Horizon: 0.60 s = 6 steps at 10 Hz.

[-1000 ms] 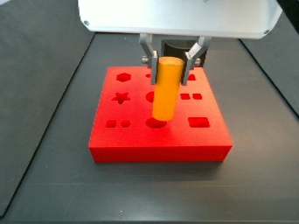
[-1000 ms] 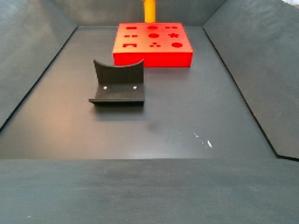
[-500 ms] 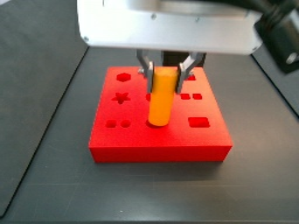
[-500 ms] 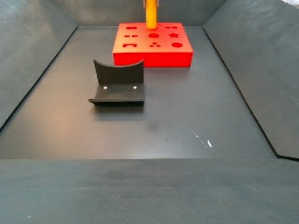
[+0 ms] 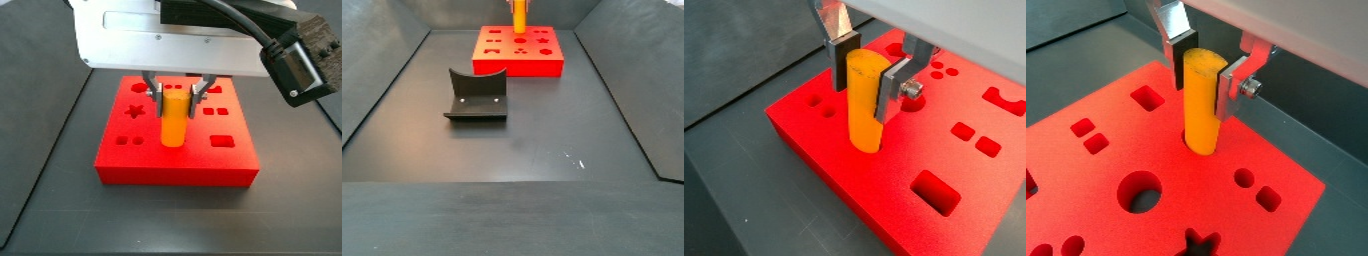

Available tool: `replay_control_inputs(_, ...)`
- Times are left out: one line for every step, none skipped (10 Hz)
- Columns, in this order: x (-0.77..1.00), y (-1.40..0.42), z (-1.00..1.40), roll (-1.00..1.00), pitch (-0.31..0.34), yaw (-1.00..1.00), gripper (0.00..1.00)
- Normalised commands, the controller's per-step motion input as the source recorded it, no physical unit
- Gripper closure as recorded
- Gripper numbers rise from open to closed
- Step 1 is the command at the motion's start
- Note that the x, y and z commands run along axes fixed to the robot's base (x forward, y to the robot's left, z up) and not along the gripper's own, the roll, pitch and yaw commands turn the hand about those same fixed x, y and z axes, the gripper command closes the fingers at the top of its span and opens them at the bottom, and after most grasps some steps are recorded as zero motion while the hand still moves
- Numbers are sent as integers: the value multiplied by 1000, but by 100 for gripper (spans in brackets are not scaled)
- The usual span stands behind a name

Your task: Insert the oval object.

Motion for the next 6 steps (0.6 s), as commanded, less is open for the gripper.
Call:
replay_control_inputs(183,-34,-449,36,-51,0,100)
replay_control_inputs(329,0,-600,113,0,0,100)
replay_control_inputs(211,-3,-657,91,-3,0,100)
replay_control_inputs(111,-11,-729,90,-50,0,100)
replay_control_inputs(0,-54,-740,146,-91,0,100)
replay_control_inputs(-131,-49,-546,151,-97,0,100)
